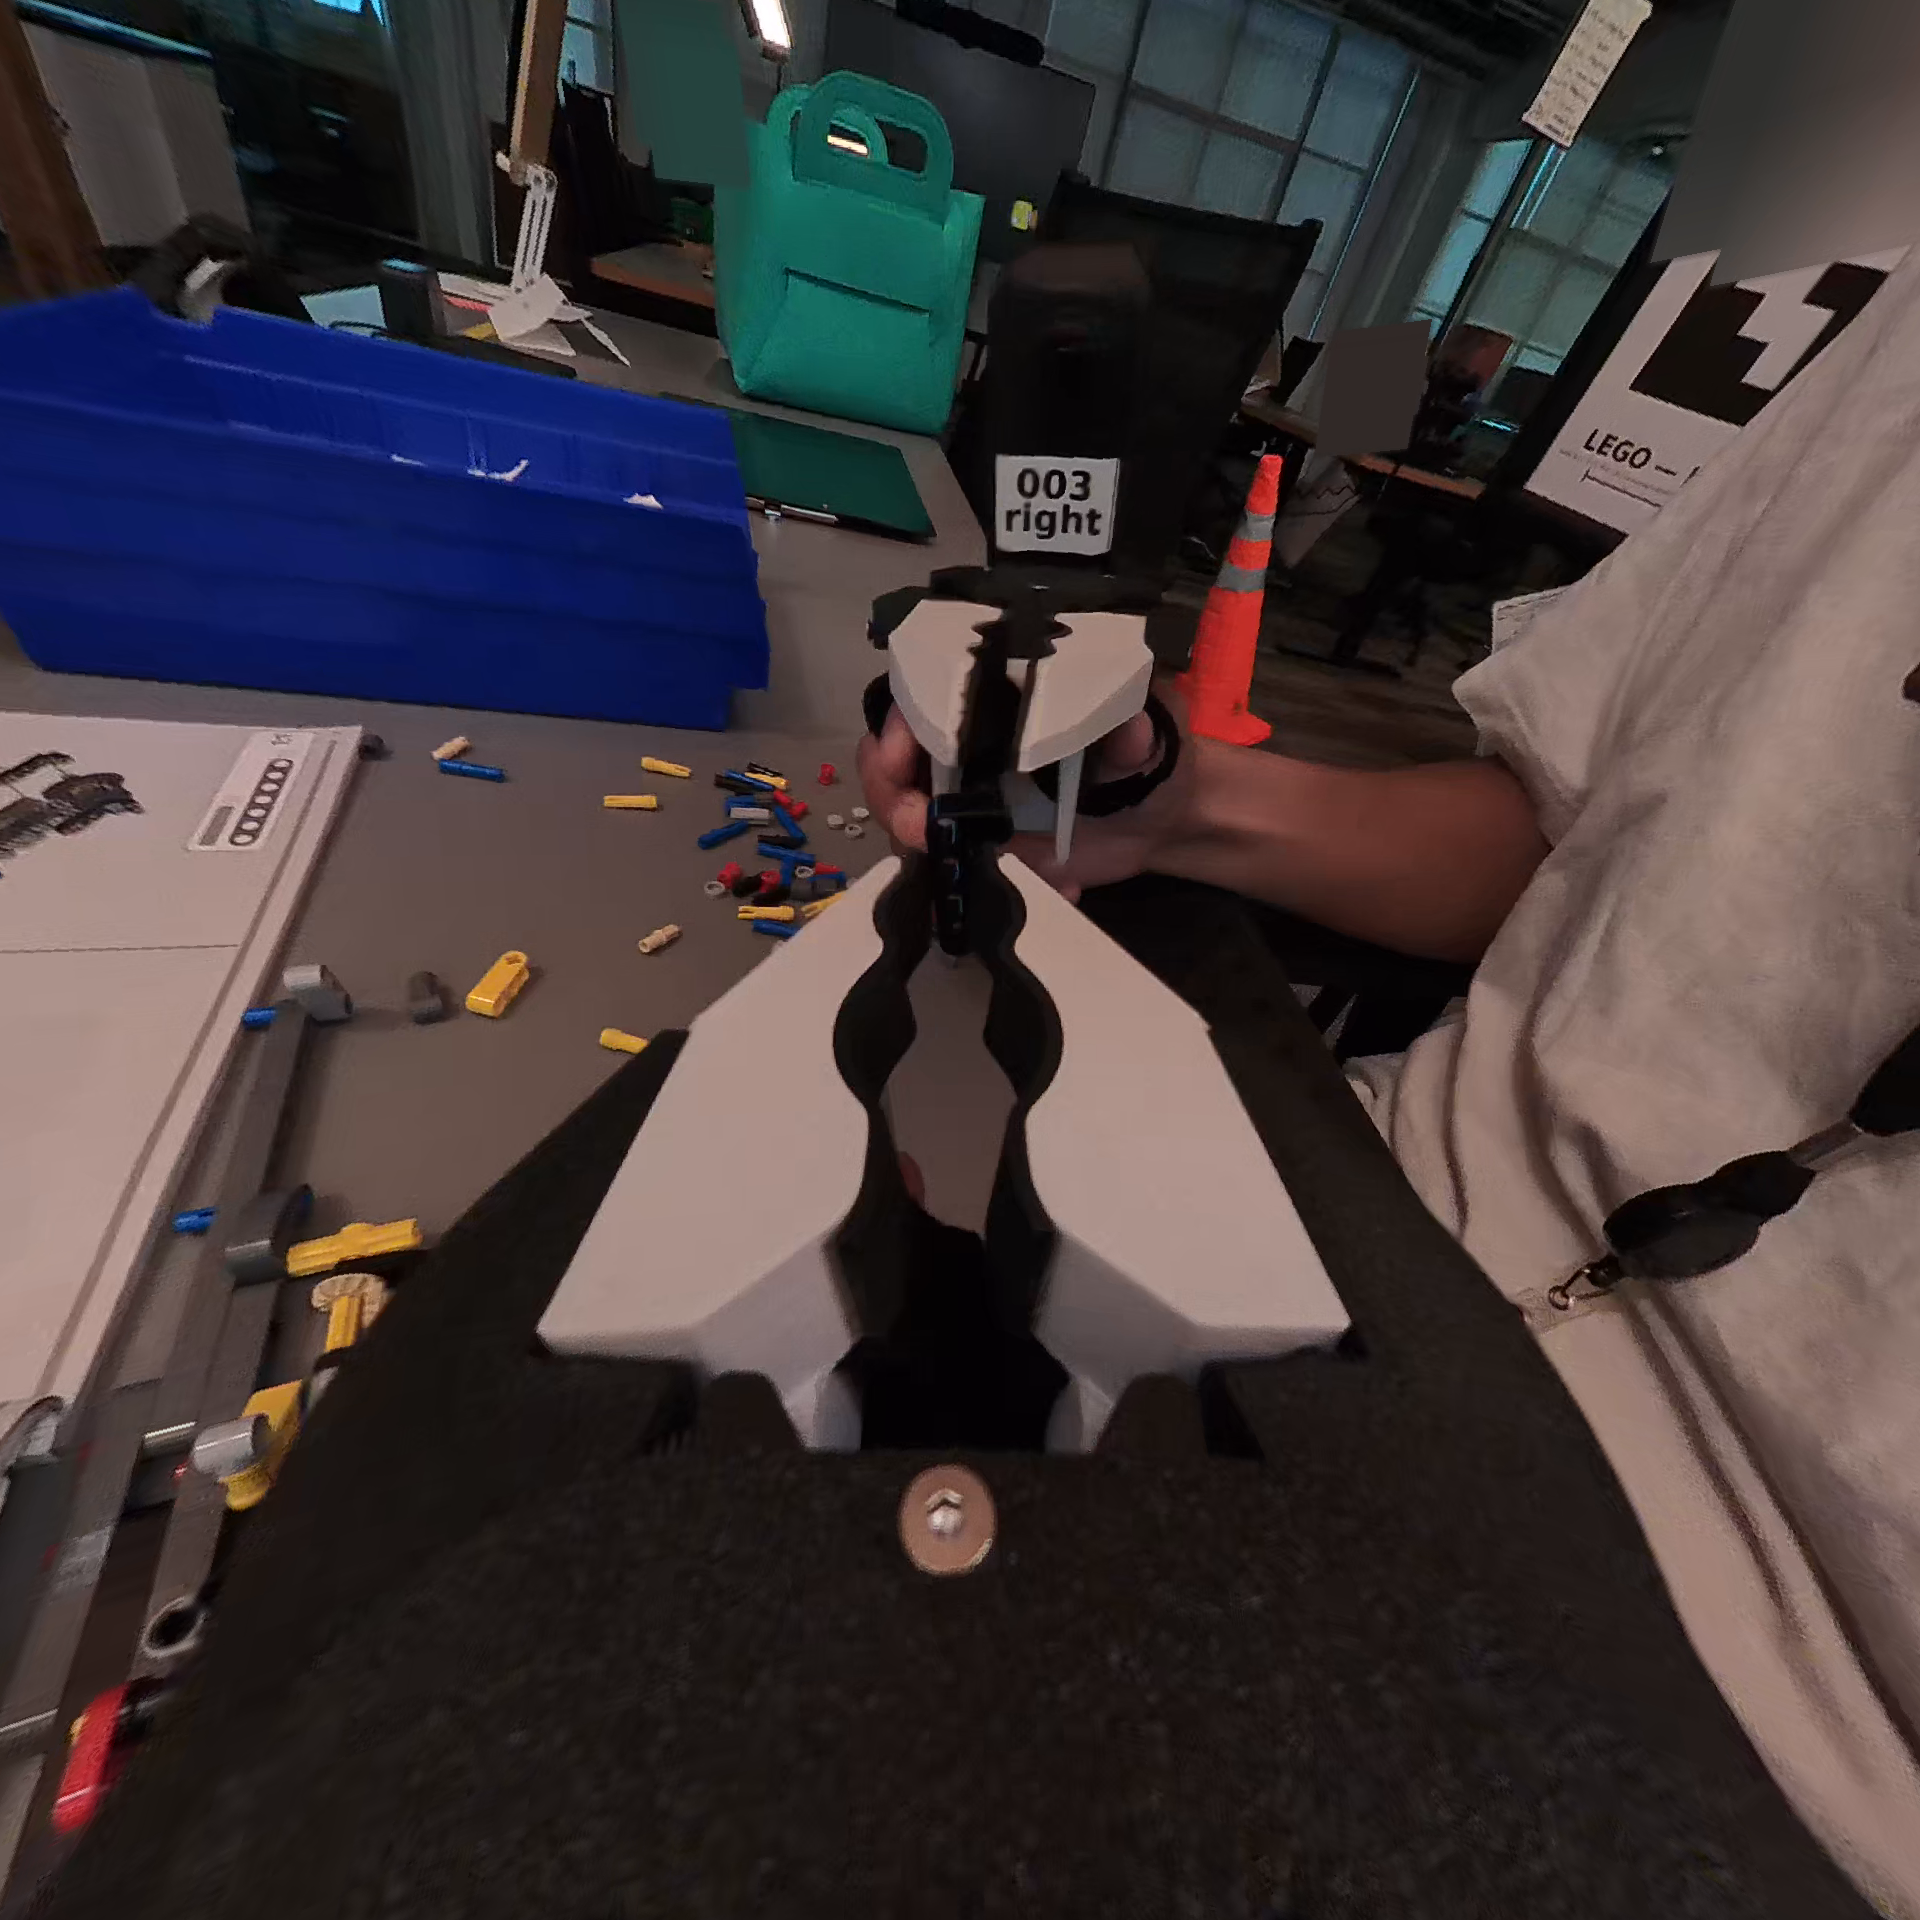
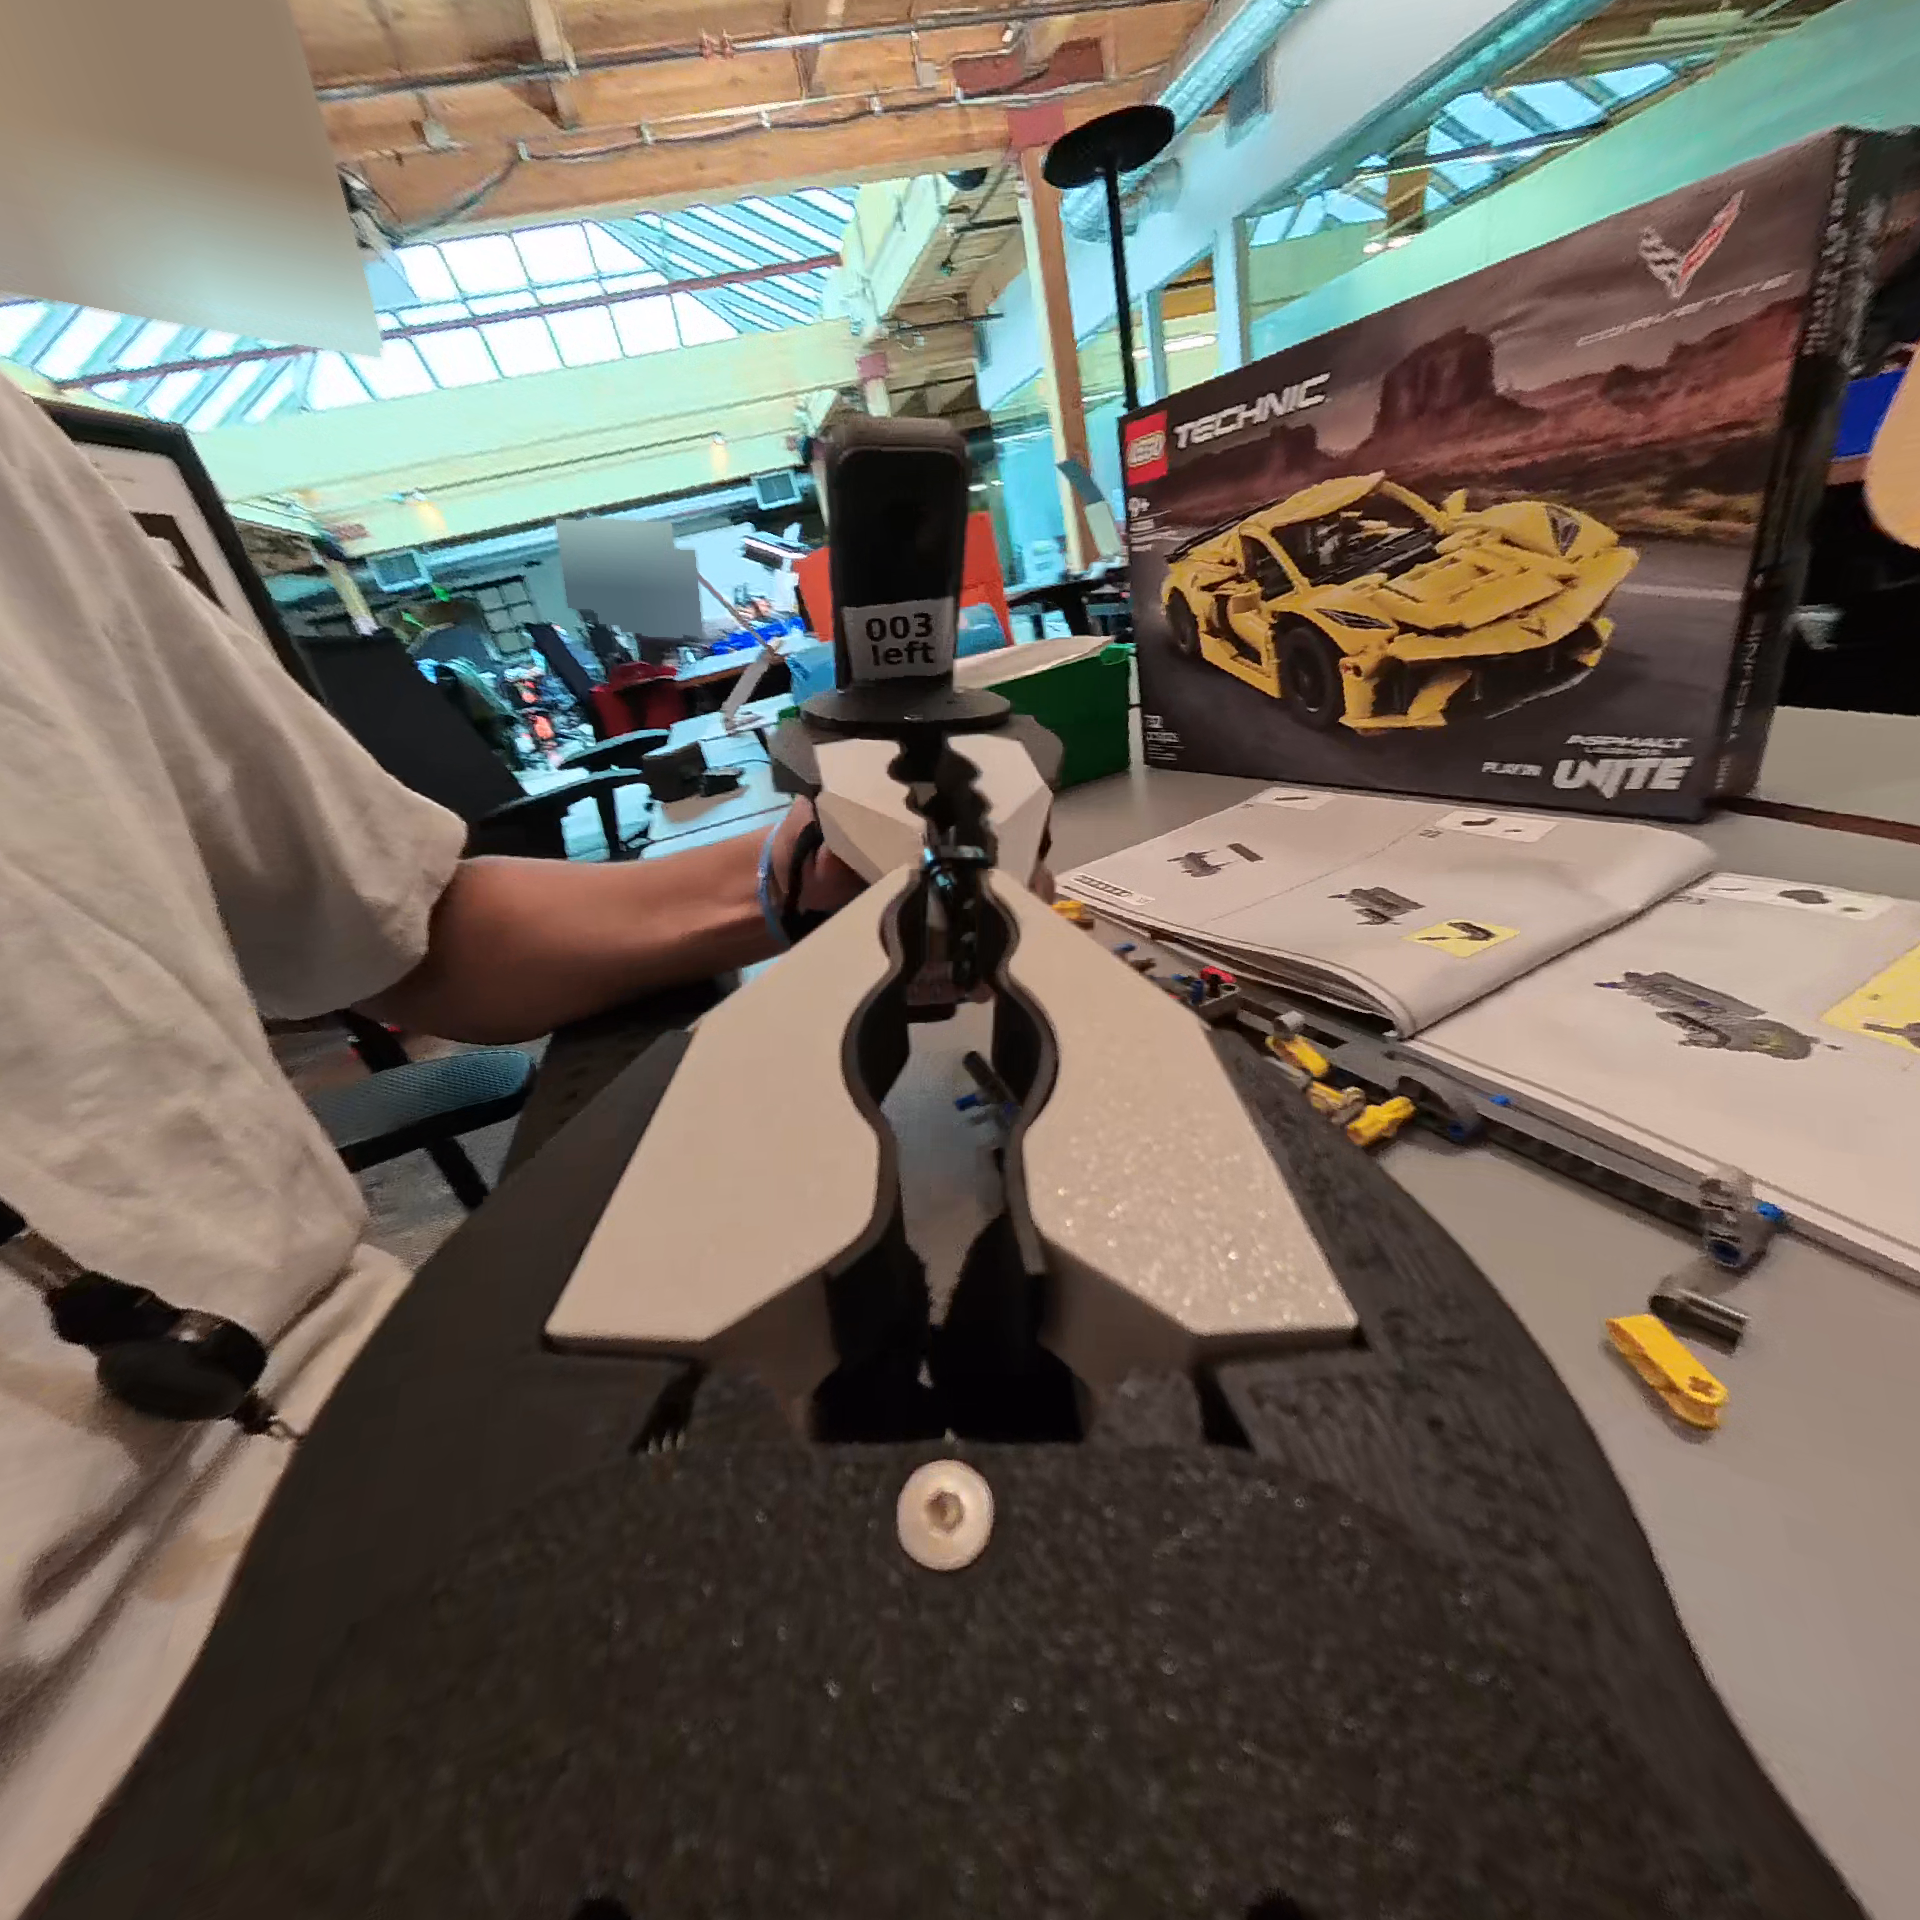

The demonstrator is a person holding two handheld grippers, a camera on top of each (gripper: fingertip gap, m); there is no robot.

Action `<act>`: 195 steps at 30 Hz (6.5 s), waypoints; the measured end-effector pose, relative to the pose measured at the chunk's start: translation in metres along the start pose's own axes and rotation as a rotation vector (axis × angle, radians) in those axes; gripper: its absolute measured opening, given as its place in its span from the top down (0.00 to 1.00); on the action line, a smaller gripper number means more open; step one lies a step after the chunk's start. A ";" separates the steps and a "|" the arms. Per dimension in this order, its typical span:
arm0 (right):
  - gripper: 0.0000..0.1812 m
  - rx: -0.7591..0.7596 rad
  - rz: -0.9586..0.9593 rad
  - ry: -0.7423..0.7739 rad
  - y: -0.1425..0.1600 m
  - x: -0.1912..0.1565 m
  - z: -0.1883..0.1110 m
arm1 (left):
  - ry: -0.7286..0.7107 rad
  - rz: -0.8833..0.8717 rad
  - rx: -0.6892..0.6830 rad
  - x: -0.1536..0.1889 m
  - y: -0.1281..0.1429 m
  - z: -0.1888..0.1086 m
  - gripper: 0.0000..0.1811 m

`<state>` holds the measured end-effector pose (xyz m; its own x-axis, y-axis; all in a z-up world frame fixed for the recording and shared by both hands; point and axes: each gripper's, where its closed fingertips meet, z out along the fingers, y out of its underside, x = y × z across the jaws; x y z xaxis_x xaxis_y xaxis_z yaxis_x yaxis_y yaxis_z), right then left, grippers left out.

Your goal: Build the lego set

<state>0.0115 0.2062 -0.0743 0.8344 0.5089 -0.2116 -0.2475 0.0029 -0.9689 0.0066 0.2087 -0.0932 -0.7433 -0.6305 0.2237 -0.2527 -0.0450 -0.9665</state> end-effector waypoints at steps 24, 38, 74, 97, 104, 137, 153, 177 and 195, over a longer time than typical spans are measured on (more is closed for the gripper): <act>0.98 -0.087 0.070 -0.100 0.014 -0.014 0.003 | 0.001 0.119 -0.099 0.011 0.009 0.001 0.96; 0.98 -0.231 0.059 -0.120 0.039 -0.017 0.005 | -0.095 0.292 -0.311 0.010 0.033 -0.001 0.96; 0.92 -0.064 0.123 0.109 0.013 0.028 -0.007 | -0.609 0.636 -0.301 -0.053 0.012 -0.013 0.97; 0.92 -0.273 -0.011 0.247 0.047 0.043 0.002 | -0.816 1.256 -0.609 -0.050 0.025 0.000 0.97; 0.91 -0.308 -0.089 0.261 0.051 0.042 0.006 | -0.807 1.287 -0.644 -0.048 0.028 0.000 0.97; 0.96 -0.289 -0.018 0.253 0.051 0.045 0.000 | -0.374 0.325 -0.740 -0.046 0.110 -0.058 0.85; 0.96 -0.311 -0.063 0.223 0.055 0.038 0.004 | -0.457 0.652 -0.494 -0.027 0.064 -0.063 0.86; 0.95 -0.457 -0.403 -0.139 0.059 0.031 0.021 | -0.432 0.838 -0.399 -0.011 0.074 -0.053 0.86; 0.96 -0.500 -0.505 -0.207 0.067 0.020 0.037 | -0.411 0.779 -0.398 -0.007 0.073 -0.057 0.86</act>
<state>-0.0068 0.2478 -0.1387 0.6651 0.7014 0.2563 0.4375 -0.0878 -0.8949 -0.0418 0.2535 -0.1580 -0.5352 -0.5980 -0.5966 -0.0284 0.7186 -0.6948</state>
